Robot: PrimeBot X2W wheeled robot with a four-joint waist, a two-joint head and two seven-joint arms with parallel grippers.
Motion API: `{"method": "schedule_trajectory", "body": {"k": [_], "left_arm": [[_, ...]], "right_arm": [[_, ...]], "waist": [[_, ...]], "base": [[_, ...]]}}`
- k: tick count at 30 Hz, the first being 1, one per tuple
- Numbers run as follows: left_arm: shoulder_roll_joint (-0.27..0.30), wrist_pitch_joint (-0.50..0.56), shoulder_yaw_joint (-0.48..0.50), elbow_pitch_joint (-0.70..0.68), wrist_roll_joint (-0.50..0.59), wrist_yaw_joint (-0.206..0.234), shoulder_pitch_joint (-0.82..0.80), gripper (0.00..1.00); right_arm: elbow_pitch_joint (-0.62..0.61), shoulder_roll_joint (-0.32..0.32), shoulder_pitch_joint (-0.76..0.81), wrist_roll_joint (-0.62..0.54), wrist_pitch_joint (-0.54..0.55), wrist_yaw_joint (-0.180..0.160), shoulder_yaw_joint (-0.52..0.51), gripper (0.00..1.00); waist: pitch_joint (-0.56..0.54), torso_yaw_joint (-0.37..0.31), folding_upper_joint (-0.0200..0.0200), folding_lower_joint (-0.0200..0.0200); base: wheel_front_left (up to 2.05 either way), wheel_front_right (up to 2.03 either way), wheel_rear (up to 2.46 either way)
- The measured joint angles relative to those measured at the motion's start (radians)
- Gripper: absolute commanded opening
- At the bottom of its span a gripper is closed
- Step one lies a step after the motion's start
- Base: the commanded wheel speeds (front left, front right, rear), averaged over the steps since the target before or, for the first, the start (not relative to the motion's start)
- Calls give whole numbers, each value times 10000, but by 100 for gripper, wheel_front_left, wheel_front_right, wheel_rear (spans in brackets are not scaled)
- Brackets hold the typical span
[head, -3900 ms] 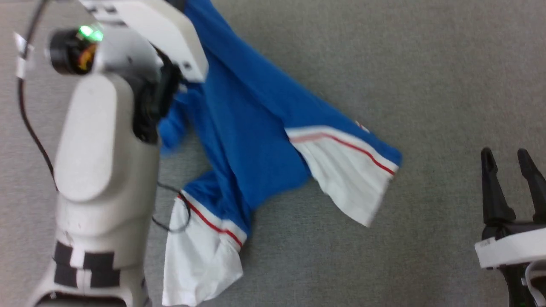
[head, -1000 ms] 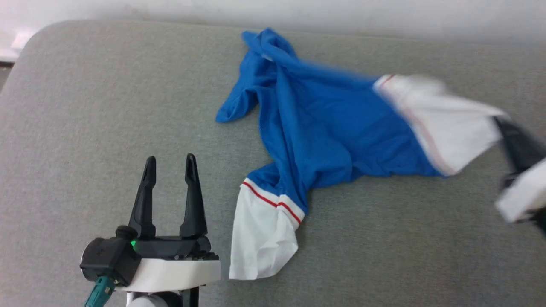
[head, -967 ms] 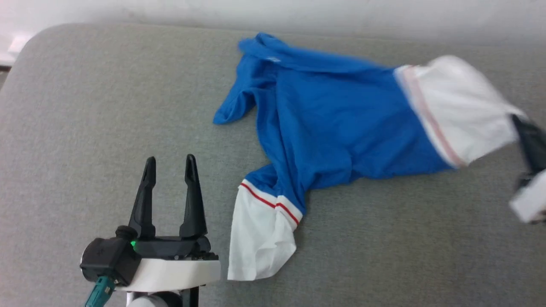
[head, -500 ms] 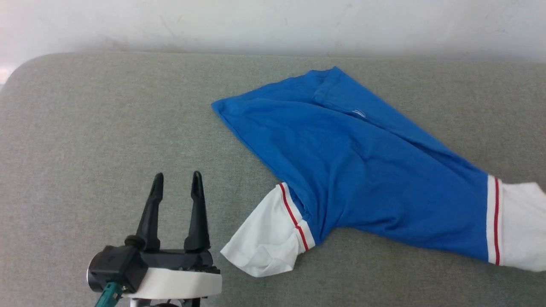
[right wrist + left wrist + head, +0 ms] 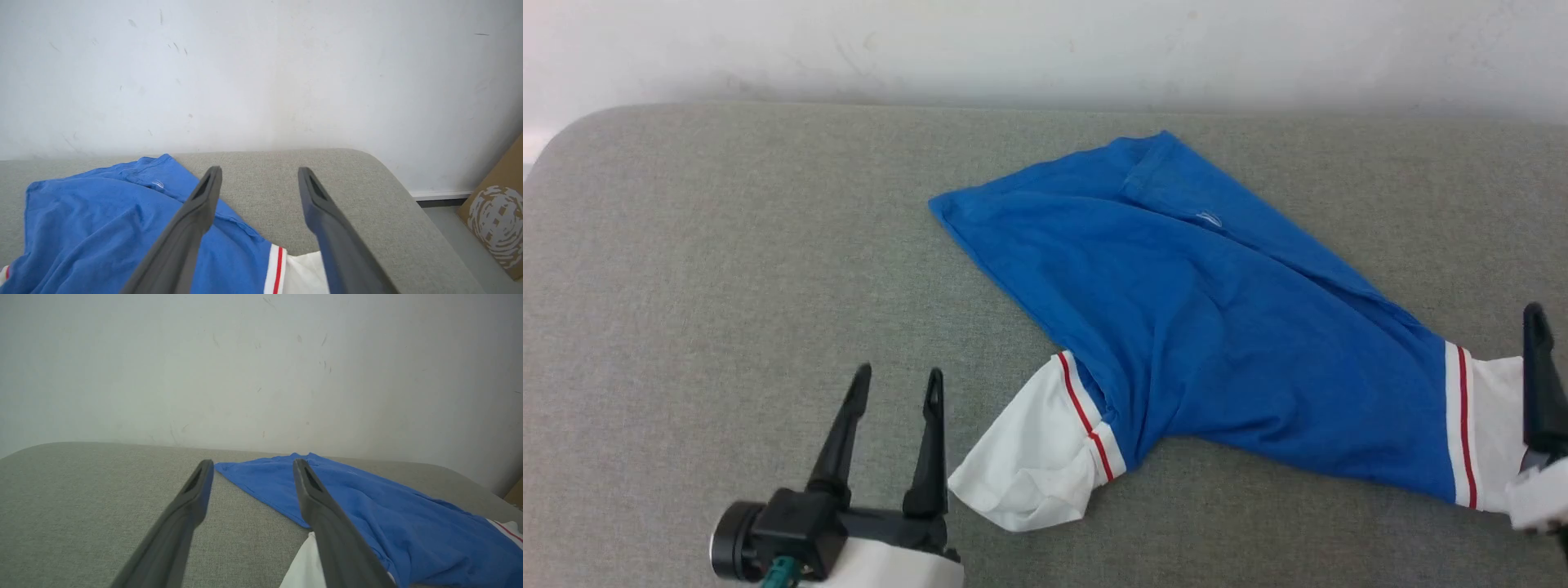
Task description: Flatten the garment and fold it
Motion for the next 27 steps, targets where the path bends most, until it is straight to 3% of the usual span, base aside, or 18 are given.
{"method": "schedule_trajectory", "body": {"k": [8, 15, 27], "left_arm": [[527, 2073, -376, 535, 389, -12, 261, 100], [1093, 4445, -788, 1066, 293, -715, 150, 100], [1507, 6345, -1360, 1854, -130, -1406, -864, 100]], "right_arm": [[-734, 370, 1020, 290, -355, -2, 234, 100], [-706, 372, 995, 407, -380, -2, 282, 100], [-671, 376, 891, 462, -360, -2, 280, 100]], "waist": [[213, 21, 0, 0], [362, -55, 0, 0], [637, -266, 0, -1]], "base": [[0, 0, 0], [0, 0, 0], [0, 0, 0]]}}
